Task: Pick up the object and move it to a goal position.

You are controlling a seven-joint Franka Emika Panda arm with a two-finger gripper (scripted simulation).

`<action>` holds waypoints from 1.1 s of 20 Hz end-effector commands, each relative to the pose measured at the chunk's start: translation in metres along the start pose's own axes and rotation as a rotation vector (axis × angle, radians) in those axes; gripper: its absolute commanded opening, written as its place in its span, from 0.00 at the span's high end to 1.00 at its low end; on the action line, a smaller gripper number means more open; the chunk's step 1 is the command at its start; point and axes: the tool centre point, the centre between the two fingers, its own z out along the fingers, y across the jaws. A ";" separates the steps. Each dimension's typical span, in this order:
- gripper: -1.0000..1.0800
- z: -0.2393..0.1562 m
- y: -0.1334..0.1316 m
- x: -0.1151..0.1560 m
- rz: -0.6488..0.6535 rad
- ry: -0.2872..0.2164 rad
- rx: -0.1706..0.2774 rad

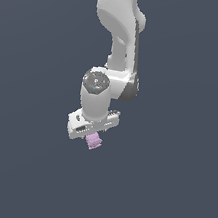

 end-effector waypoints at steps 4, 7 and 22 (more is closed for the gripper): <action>0.04 0.006 0.003 0.000 -0.036 0.000 0.002; 0.04 0.006 0.003 0.000 -0.034 0.000 0.002; 0.04 0.056 0.003 -0.001 -0.038 0.000 0.002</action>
